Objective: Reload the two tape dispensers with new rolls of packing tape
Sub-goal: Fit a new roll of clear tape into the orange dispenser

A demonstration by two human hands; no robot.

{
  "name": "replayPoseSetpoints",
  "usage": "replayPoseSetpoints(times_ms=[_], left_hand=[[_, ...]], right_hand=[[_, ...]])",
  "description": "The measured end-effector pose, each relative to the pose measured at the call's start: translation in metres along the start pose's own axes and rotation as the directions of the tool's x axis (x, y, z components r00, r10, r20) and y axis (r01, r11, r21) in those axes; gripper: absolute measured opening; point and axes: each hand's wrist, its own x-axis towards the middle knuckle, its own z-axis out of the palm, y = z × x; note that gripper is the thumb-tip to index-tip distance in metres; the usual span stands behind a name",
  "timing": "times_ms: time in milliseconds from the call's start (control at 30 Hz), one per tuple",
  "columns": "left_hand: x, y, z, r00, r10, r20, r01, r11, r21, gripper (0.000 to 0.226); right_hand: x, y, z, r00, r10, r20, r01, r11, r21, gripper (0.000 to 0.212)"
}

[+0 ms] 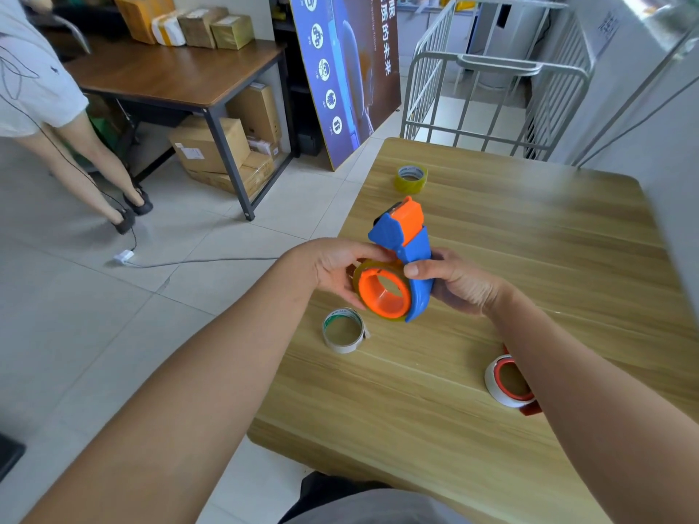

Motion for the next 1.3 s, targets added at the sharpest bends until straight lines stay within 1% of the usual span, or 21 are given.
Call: replayPoseSetpoints(times_ms=[67,100,167,333,467,600,833,1000,1100,1200,1300], left_hand=[[0.000,-0.004,-0.004,0.998,0.012,0.055,-0.005,0.993,-0.117,0.062],[0.001,-0.007,-0.006,0.997,0.017,0.075,-0.006,0.989,-0.149,0.064],[0.001,-0.008,-0.008,0.994,0.024,0.107,-0.006,0.986,-0.169,0.063],[-0.004,-0.005,-0.011,0.991,-0.026,0.128,0.043,0.990,-0.137,0.043],[-0.007,-0.003,-0.010,0.994,-0.047,0.098,0.058,0.991,-0.119,0.041],[-0.006,-0.006,-0.014,0.997,-0.041,0.059,0.049,0.988,-0.149,0.041],[-0.008,-0.009,-0.009,0.999,-0.041,0.025,0.044,0.990,-0.137,0.023],[-0.010,-0.007,-0.009,0.999,-0.030,0.023,0.033,0.990,-0.141,0.025],[-0.010,-0.006,-0.006,1.000,-0.011,0.022,0.013,0.994,-0.107,0.033],[-0.011,-0.007,-0.005,1.000,-0.010,0.018,0.012,0.994,-0.108,0.048],[-0.013,-0.009,-0.006,1.000,0.005,0.025,-0.002,0.994,-0.113,0.047]], right_hand=[[0.000,-0.001,-0.001,1.000,0.007,0.015,-0.006,1.000,-0.009,0.074],[0.000,-0.002,-0.001,1.000,0.014,0.020,-0.014,1.000,-0.009,0.081],[0.000,-0.002,-0.002,0.999,0.029,0.033,-0.029,1.000,-0.006,0.086],[0.000,-0.004,-0.001,0.996,0.052,0.076,-0.053,0.999,0.012,0.082],[0.002,-0.004,0.001,0.995,0.054,0.078,-0.056,0.998,0.019,0.083],[0.000,-0.005,-0.003,0.996,0.045,0.076,-0.048,0.998,0.035,0.087],[-0.003,-0.002,-0.003,0.993,0.051,0.109,-0.056,0.998,0.042,0.085],[-0.002,-0.002,-0.003,0.992,0.047,0.117,-0.052,0.998,0.040,0.082],[0.001,-0.004,-0.004,0.994,0.046,0.103,-0.050,0.998,0.029,0.081],[0.001,-0.003,-0.004,0.991,0.050,0.120,-0.052,0.999,0.016,0.079],[-0.001,-0.002,-0.004,0.990,0.041,0.138,-0.046,0.999,0.028,0.078]])
